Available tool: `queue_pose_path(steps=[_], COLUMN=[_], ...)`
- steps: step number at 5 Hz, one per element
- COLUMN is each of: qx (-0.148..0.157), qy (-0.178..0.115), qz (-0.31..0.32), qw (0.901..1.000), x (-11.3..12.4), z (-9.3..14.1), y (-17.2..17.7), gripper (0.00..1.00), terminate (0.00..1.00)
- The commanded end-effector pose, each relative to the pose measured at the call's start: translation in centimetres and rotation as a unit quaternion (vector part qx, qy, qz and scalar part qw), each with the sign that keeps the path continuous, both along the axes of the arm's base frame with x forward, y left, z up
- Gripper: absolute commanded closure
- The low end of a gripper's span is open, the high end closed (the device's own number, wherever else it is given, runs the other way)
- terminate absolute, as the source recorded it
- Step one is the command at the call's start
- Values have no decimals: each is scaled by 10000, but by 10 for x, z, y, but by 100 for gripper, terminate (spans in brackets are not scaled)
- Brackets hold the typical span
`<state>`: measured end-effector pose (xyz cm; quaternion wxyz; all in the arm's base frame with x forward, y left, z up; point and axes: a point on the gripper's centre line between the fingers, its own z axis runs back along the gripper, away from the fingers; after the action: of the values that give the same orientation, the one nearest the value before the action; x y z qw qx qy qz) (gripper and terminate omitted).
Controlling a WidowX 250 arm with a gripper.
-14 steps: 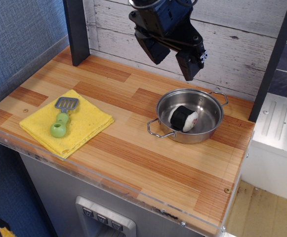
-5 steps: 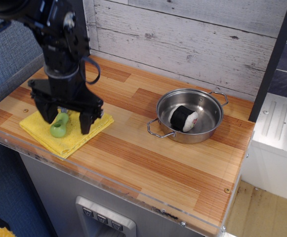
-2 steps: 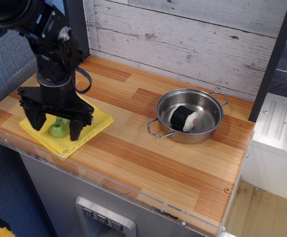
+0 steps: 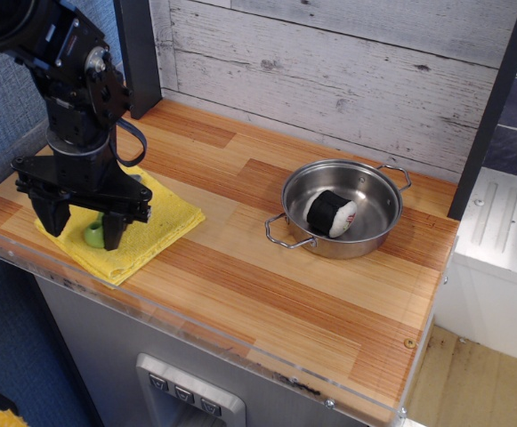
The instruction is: Move grater and place bottom right of table
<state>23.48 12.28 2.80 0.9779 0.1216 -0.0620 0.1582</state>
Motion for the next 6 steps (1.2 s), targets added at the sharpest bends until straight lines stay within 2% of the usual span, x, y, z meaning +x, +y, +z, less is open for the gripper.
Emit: queue_pose_path(steps=[1, 3, 5, 6], qx=[36, 14, 107, 238], qy=[-4, -33, -859, -1201], qz=[69, -17, -418, -747], qw=[10000, 10000, 9954, 9897], x=[-6, -6, 15, 26], z=[3, 3, 51, 78], y=[1, -1, -15, -29], gripper=[100, 100, 100, 100], terminate=[0, 0, 0, 0])
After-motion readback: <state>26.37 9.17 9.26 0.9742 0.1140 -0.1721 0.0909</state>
